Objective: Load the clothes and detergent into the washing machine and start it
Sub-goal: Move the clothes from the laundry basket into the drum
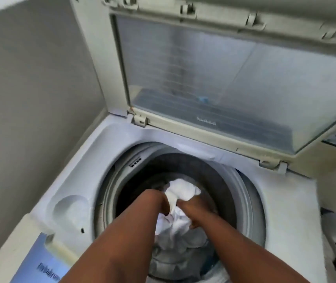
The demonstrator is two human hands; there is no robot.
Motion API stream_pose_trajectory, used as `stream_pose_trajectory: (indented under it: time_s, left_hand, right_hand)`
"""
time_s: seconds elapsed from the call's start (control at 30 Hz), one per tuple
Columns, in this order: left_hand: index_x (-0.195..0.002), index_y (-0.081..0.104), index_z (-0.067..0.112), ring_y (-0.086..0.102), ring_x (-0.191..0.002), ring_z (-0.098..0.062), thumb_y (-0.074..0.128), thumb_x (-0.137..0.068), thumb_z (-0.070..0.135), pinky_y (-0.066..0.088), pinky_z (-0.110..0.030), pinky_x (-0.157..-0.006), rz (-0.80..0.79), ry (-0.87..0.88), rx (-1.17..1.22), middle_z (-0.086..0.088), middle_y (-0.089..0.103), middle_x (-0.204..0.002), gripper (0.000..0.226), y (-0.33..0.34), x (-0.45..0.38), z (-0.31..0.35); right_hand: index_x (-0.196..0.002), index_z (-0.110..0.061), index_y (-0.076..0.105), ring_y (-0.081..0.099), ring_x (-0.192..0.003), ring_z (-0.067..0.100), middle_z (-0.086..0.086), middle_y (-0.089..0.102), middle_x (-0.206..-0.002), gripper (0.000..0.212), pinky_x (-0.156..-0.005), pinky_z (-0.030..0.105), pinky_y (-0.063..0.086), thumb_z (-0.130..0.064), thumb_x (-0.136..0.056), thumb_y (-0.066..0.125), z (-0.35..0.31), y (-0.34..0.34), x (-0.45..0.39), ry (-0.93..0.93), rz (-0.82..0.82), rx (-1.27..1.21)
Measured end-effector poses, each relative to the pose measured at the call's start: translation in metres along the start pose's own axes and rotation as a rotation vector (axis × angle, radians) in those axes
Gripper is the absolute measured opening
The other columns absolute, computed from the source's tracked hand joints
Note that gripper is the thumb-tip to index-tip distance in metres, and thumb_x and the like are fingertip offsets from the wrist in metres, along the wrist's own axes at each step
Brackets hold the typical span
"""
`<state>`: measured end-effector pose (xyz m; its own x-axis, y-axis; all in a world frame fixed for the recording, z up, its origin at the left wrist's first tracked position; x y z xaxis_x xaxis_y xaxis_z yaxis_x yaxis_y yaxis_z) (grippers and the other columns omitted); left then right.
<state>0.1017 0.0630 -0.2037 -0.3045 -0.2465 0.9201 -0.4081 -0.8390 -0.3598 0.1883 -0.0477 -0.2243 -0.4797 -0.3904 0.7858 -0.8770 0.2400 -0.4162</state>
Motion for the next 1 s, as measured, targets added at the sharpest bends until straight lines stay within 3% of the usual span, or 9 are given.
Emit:
stream_pose_trajectory:
  time_s: [0.1, 0.2, 0.27, 0.33, 0.4, 0.5, 0.6, 0.73, 1.0]
  left_hand:
    - [-0.145, 0.036, 0.01, 0.039, -0.134, -0.026, 0.049, -0.097, 0.023, 0.034, -0.03, -0.106, 0.031, 0.026, -0.18, -0.01, 0.036, -0.15, 0.051, 0.006, -0.013, 0.008]
    - [-0.141, 0.042, 0.008, 0.042, -0.131, -0.028, 0.05, -0.097, 0.024, 0.035, -0.03, -0.104, -0.047, 0.04, -0.318, -0.009, 0.042, -0.144, 0.047, 0.016, -0.027, 0.008]
    - [-0.137, 0.048, 0.01, 0.046, -0.127, -0.027, 0.055, -0.093, 0.03, 0.037, -0.03, -0.103, -0.111, -0.014, -0.336, -0.01, 0.046, -0.142, 0.049, 0.025, -0.051, -0.001]
    - [-0.132, 0.052, 0.012, 0.05, -0.123, -0.027, 0.062, -0.086, 0.039, 0.04, -0.032, -0.104, -0.122, -0.047, -0.297, -0.012, 0.049, -0.14, 0.054, 0.031, -0.069, -0.009]
    - [-0.143, 0.039, 0.015, 0.042, -0.132, -0.029, 0.063, -0.081, 0.052, 0.035, -0.036, -0.109, -0.084, -0.07, -0.23, -0.012, 0.039, -0.149, 0.076, 0.036, -0.081, -0.014]
    - [-0.153, -0.004, 0.023, 0.014, -0.146, -0.033, 0.057, -0.073, 0.074, 0.02, -0.045, -0.118, -0.006, -0.091, -0.212, -0.01, 0.007, -0.161, 0.113, 0.043, -0.084, -0.022]
    - [-0.151, -0.014, 0.028, -0.001, -0.147, -0.034, 0.056, -0.068, 0.079, 0.01, -0.052, -0.118, 0.065, -0.077, -0.215, -0.008, -0.005, -0.161, 0.12, 0.047, -0.078, -0.025]
    - [-0.151, -0.016, 0.028, -0.006, -0.147, -0.035, 0.058, -0.068, 0.077, 0.007, -0.057, -0.115, 0.109, -0.048, -0.289, -0.011, -0.01, -0.16, 0.122, 0.053, -0.055, -0.021]
    - [-0.151, -0.009, 0.033, 0.005, -0.148, -0.031, 0.056, -0.05, 0.088, 0.011, -0.053, -0.118, 0.238, 0.024, -0.307, -0.007, 0.0, -0.162, 0.131, 0.035, 0.008, 0.002]
  right_hand:
    - [-0.086, -0.012, 0.061, 0.069, -0.089, 0.036, 0.014, 0.064, -0.091, 0.036, -0.051, 0.033, 0.051, -0.048, -0.084, 0.06, 0.009, 0.012, -0.013, 0.019, -0.03, 0.208]
    - [-0.132, -0.008, 0.05, 0.062, -0.11, 0.036, 0.021, 0.062, -0.122, 0.064, -0.077, 0.038, 0.053, -0.052, -0.087, 0.055, 0.019, 0.022, -0.03, 0.058, -0.058, 0.396]
    - [-0.136, -0.005, 0.048, 0.059, -0.115, 0.034, 0.021, 0.059, -0.129, 0.071, -0.09, 0.036, 0.049, -0.056, -0.087, 0.052, 0.026, 0.026, -0.038, 0.071, -0.057, 0.45]
    - [-0.136, -0.006, 0.049, 0.056, -0.119, 0.032, 0.018, 0.056, -0.134, 0.074, -0.093, 0.032, 0.045, -0.061, -0.087, 0.05, 0.035, 0.029, -0.044, 0.08, -0.056, 0.473]
    - [-0.146, -0.006, 0.032, 0.051, -0.125, 0.031, 0.016, 0.049, -0.142, 0.091, -0.097, 0.033, 0.043, -0.068, -0.082, 0.05, 0.043, 0.028, -0.049, 0.109, -0.046, 0.464]
    - [-0.153, -0.012, 0.005, 0.04, -0.135, 0.033, 0.015, 0.033, -0.153, 0.114, -0.107, 0.043, 0.037, -0.079, -0.073, 0.051, 0.05, 0.023, -0.049, 0.108, -0.044, 0.594]
    - [-0.154, -0.021, -0.001, 0.026, -0.142, 0.037, 0.014, 0.023, -0.157, 0.116, -0.114, 0.052, 0.022, -0.081, -0.07, 0.051, 0.049, 0.02, -0.043, 0.041, -0.075, 0.804]
    - [-0.154, -0.027, -0.003, 0.008, -0.145, 0.044, 0.018, 0.013, -0.159, 0.111, -0.117, 0.057, 0.008, -0.077, -0.072, 0.055, 0.04, 0.02, -0.022, -0.036, -0.106, 0.917]
    - [-0.153, -0.032, 0.011, 0.015, -0.145, 0.038, 0.016, 0.02, -0.158, 0.102, -0.117, 0.053, 0.005, -0.078, -0.072, 0.053, 0.031, -0.03, 0.06, -0.198, 0.097, 0.887]
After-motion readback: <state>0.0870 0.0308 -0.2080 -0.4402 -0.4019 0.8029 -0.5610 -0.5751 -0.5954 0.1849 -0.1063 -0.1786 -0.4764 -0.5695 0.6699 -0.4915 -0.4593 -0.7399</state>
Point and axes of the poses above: each hand's wrist, its own x-axis away from the middle knuckle, its own y-axis out of the palm, z = x × y, the point moved 1 cm from there along -x, towards the middle knuckle
